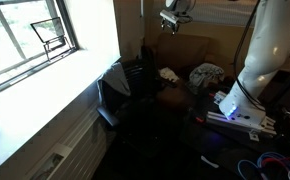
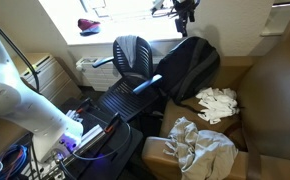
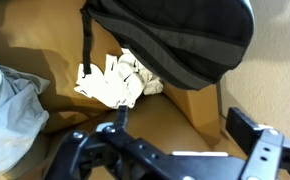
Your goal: Move the backpack from the couch to the chair
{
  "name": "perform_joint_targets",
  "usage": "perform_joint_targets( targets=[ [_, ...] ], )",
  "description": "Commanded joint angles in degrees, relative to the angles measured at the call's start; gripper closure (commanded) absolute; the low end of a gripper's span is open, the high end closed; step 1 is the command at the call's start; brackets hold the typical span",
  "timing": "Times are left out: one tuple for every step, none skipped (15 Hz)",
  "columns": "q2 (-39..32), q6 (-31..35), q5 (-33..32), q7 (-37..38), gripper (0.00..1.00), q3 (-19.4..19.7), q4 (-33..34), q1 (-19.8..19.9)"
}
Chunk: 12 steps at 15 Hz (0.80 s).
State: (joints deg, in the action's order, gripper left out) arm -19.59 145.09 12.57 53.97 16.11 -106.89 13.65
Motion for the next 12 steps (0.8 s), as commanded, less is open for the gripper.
perform_joint_targets(
  targets=[
    [-2.8,-0.7,-0.5,3.3,0.0,0.4,2.5,-0.3],
    [-4.8,-0.7,-0.7,4.4,0.0,0.5,3.7,-0.5],
    [-5.3,-0.5,-0.7,4.4,0.0,0.5,3.9,-0.6],
    [-5.2,-0.5,-0.7,4.3,0.0,0.5,3.9,-0.6],
    [-4.7,-0.5,-0.7,4.3,0.0,0.5,3.9,-0.5],
    [-5.2,0.4,-1.7,3.1,0.0,0.6,3.8,-0.7],
    [-7.0,-0.4,-2.0,0.1,0.0,-0.3,5.6,-0.1],
    [-9.5,-1.9,0.9,-6.0,0.0,-3.1,8.5,2.2],
    [-11.4,-2.4,1.8,-9.1,0.0,-4.0,10.5,2.7],
    [-13.4,-3.3,1.5,-11.9,0.0,-4.4,13.0,2.9],
    [-15.2,-3.8,0.5,-14.1,0.0,-4.3,15.2,2.6],
    [-17.0,-5.0,-0.2,-16.4,0.0,-4.4,18.0,2.6]
  ],
)
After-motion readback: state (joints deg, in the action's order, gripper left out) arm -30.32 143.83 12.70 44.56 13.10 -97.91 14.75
